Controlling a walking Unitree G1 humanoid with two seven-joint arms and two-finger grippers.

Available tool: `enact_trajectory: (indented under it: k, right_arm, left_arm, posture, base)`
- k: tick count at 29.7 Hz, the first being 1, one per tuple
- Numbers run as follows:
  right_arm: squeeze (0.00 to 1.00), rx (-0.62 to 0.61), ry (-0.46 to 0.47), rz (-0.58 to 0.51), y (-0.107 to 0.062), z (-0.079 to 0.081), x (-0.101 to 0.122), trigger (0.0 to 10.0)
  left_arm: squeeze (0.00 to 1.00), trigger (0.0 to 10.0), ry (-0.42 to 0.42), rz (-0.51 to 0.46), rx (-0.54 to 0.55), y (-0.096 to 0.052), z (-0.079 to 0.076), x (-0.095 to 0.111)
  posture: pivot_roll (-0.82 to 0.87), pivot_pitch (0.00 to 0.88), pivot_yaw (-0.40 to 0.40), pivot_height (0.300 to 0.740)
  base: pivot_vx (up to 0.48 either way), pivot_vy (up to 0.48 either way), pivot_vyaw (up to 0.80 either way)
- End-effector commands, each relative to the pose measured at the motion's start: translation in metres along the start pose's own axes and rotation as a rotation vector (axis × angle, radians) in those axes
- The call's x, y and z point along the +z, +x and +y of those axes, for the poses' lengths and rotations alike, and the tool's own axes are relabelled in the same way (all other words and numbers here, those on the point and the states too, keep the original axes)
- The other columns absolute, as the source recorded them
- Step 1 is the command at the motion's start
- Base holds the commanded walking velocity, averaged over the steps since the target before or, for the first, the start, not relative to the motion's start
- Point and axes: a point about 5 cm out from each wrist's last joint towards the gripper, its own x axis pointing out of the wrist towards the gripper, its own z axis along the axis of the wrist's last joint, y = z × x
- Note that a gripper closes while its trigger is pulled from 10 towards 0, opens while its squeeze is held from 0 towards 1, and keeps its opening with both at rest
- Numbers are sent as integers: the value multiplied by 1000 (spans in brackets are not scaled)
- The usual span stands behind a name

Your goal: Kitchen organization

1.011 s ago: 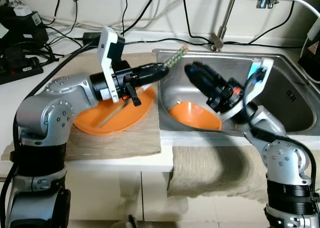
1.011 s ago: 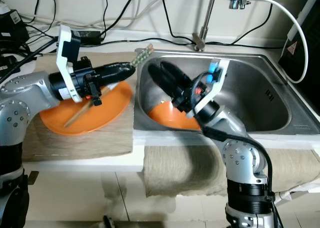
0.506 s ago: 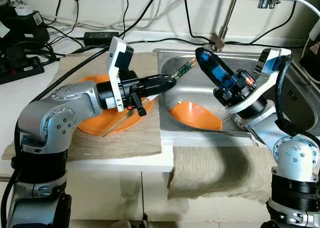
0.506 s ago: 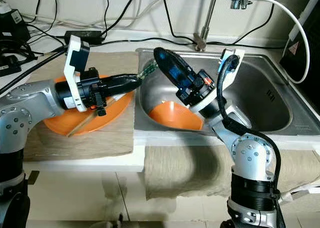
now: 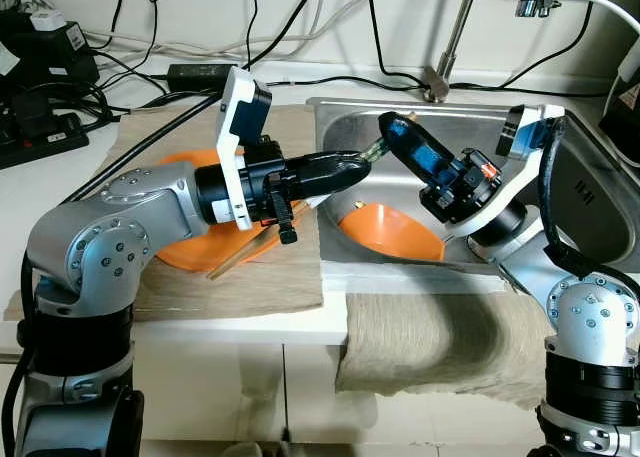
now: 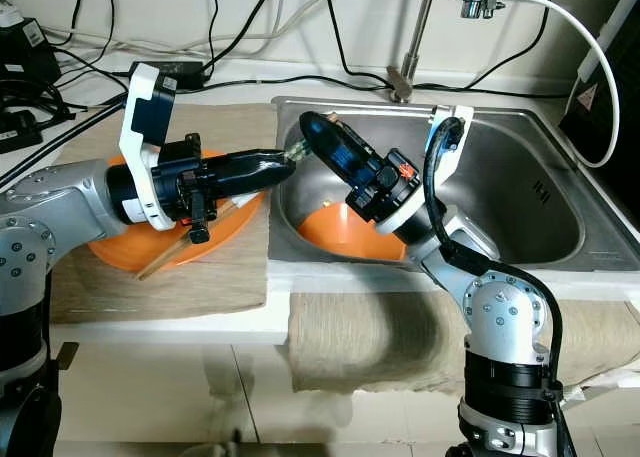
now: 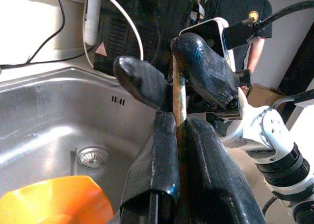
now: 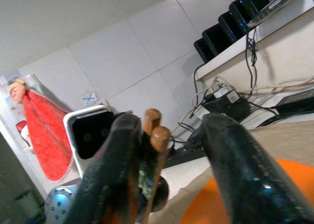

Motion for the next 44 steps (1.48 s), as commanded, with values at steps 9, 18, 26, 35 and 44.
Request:
enact_trajectory:
  k: [9, 18, 26, 35, 44]
  right_arm:
    - [0, 38, 3, 24, -2, 7, -1, 0]
    - [0, 42, 5, 19, -1, 7, 0, 0]
    - [0, 31, 0, -11, -1, 6, 5, 0]
    - [0, 9, -69, -92, -4, 4, 36, 0]
    - [0, -110, -247, -184, -12, -3, 79, 0]
  left_arm:
    - [0, 0, 3, 8, -79, 9, -12, 1]
    - [0, 0, 6, 8, -73, 9, -11, 1]
    - [0, 10000, 25, -22, -37, 8, -7, 5]
    - [1000, 10000, 23, -74, -26, 1, -4, 16]
    - [0, 10000, 97, -172, 186, -12, 17, 31]
  posture:
    - [-37, 0, -23, 740]
    - [-37, 0, -21, 740]
    - [-38, 0, -22, 740]
    - [-39, 0, -19, 740]
    - [-43, 0, -18, 740]
  base:
    - [0, 0, 0]
    - [0, 0, 0]
    - [0, 0, 0]
    - [0, 0, 0]
    - [0, 0, 0]
